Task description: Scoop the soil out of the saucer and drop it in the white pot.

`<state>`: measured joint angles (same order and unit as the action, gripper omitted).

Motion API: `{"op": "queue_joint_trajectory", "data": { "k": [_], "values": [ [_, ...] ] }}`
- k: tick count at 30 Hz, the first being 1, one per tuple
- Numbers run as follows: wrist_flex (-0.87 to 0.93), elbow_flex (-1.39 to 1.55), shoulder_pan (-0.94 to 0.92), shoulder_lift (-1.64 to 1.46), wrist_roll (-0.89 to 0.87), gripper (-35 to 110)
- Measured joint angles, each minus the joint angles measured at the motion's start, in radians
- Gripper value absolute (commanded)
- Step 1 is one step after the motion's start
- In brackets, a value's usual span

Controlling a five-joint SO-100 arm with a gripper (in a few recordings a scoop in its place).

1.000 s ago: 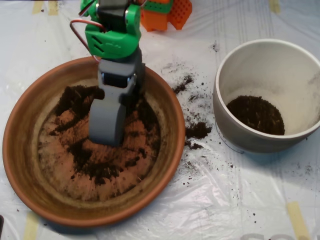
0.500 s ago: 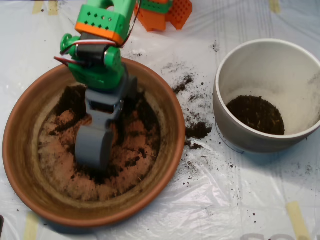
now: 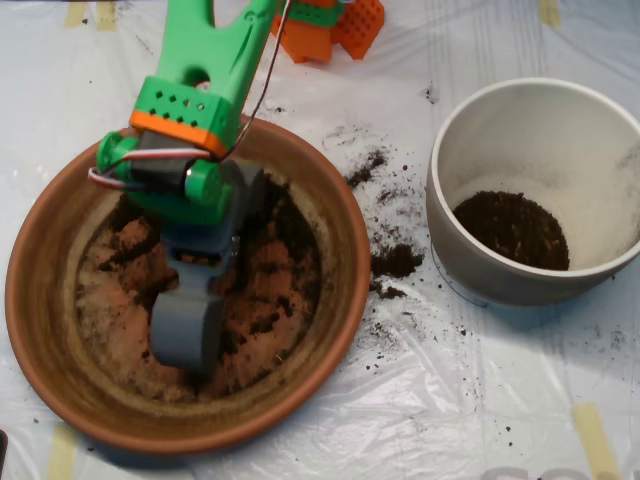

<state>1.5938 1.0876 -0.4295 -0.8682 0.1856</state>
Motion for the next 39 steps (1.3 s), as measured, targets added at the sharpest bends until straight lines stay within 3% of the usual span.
{"op": "queue_joint_trajectory", "data": {
  "k": [8, 21, 39],
  "values": [
    [0.138, -0.242, -0.015, 0.172, 0.032, 65],
    [0.156, -0.295, -0.057, 0.175, 0.081, 60],
    [-0.261, 0.394, 0.040, -0.245, 0.052, 56]
  ]
}}
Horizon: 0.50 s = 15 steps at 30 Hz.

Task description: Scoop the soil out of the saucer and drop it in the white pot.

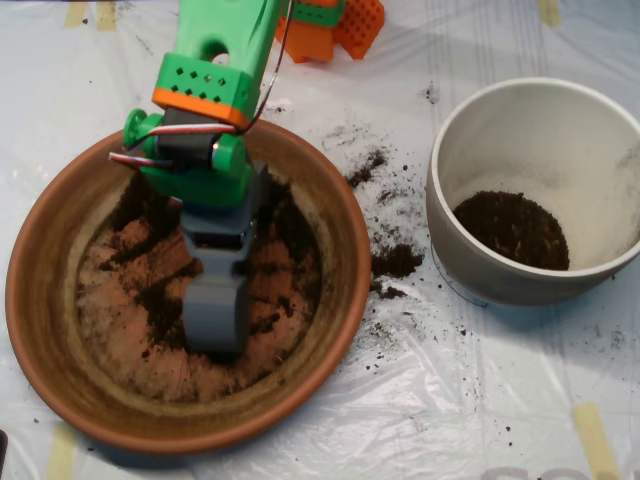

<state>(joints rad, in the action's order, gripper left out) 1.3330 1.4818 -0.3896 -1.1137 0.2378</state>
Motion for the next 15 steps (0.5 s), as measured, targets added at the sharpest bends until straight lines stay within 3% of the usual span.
{"op": "queue_joint_trajectory", "data": {
  "k": [15],
  "values": [
    [0.040, -0.078, -0.023, 0.063, -0.118, 62]
  ]
}}
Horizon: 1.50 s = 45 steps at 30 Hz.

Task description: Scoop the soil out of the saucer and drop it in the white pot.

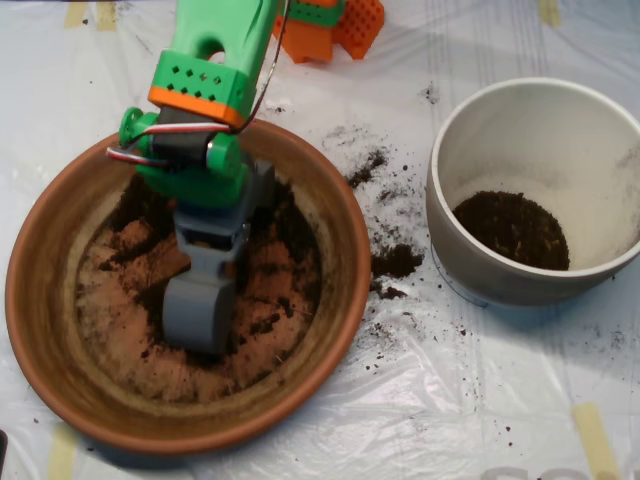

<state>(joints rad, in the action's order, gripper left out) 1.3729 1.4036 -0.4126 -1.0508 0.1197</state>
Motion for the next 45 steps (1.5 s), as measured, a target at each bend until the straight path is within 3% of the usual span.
{"op": "queue_joint_trajectory", "data": {
  "k": [5, 12, 24, 33, 37, 45],
  "values": [
    [0.141, -0.222, -0.003, 0.147, 0.008, 60],
    [0.150, -0.287, -0.003, 0.175, 0.043, 55],
    [-0.049, 0.127, 0.043, -0.087, 0.064, 51],
    [-0.219, 0.365, 0.048, -0.288, 0.075, 29],
    [-0.247, 0.433, 0.041, -0.370, 0.081, 11],
    [-0.356, 0.621, 0.018, -0.526, 0.106, 9]
  ]
}}
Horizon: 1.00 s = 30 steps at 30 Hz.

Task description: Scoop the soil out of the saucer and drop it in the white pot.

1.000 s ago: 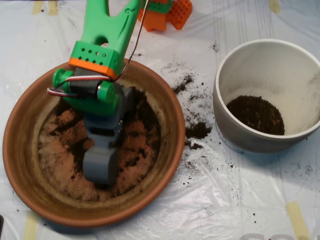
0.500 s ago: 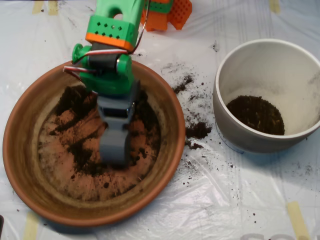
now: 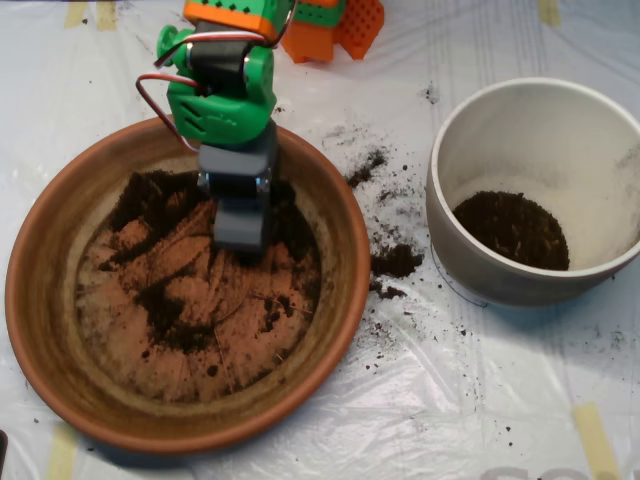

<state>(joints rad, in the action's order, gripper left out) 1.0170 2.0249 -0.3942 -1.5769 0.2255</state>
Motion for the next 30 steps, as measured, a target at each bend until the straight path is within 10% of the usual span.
{"op": "queue_joint_trajectory", "data": {
  "k": [13, 30],
  "values": [
    [0.048, 0.055, 0.066, -0.160, 0.075, -1],
    [0.476, -0.601, 0.270, -0.109, -0.158, -1]
  ]
}}
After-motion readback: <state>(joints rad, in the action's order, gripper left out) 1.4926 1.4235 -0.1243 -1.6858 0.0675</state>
